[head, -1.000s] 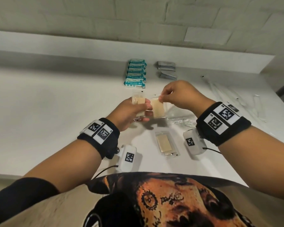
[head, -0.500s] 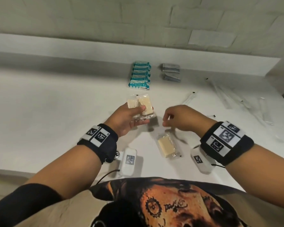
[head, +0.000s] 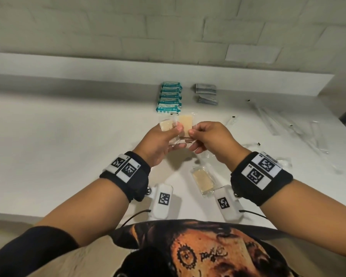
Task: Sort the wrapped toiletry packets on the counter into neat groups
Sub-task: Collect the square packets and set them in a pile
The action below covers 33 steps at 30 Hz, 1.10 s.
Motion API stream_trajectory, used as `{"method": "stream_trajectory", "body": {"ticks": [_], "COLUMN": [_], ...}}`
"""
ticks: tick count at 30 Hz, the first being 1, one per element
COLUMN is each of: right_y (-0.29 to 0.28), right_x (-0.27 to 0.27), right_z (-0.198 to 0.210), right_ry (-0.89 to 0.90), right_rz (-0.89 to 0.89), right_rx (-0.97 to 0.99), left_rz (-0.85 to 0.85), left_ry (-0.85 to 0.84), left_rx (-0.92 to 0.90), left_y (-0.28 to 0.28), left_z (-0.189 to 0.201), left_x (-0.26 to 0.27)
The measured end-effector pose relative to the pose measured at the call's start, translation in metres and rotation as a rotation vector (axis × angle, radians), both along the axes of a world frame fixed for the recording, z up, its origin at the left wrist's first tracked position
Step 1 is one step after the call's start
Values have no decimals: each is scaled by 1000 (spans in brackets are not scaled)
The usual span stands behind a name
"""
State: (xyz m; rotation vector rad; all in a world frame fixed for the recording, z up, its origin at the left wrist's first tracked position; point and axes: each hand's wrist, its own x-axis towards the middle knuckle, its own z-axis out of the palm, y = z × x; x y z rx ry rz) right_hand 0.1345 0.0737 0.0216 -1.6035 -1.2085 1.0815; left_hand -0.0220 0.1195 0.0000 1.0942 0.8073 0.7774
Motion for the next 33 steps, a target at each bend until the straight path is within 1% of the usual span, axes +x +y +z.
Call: {"method": "stream_trajectory", "body": {"ticks": [2,6,8,10,12,13,14,16,17,18,19,20,23,25,27,29,31,33], "right_y": [-1,-1,2,6,11,14,17,21,20,18,15,10,-3,-8,-11,-12,-10,-8], "right_x": [5,10,12,16,19,21,24,33,37,39,39,36,24,19,20,25,26,21], "right_z": [0,2,8,18,27,30,32,33,34,34,32,30,12,-6,-17,-19,-12,-2], "right_ry": [27,-101,-102,-149,-283,-378,-511,-804,-855,-837,-804,-807,-928,-1004,-1054,-1048,-942,-729], "right_rz": [-8,22,32,58,112,125,117,40,20,38,86,155,378,462,431,352,264,191], "right_rx": [-4,-9,-4,-2,-15,-15,-13,-14,-25,-48,-77,-105,-201,-269,-304,-256,-137,-54], "left_rz": [39,107,103,75,51,43,38,39,43,49,52,50,21,12,-2,-14,-37,-71], "left_ry": [-10,81,132,172,178,167,149,103,75,49,28,11,-46,-71,-100,-119,-118,-100], "left_rx": [15,92,119,132,131,117,94,35,4,-23,-48,-75,-193,-254,-286,-294,-279,-245], "left_y": [2,1,1,1,0,-1,-2,-1,-1,-1,-1,-1,0,0,-1,-3,-6,-8], "left_z": [-1,-2,-2,-3,-3,-3,-3,-5,-6,-7,-6,-6,-4,-4,-4,-4,-5,-6], "left_x": [-1,-1,-1,0,1,2,2,0,-2,-4,-5,-7,-11,-12,-12,-12,-10,-6]}}
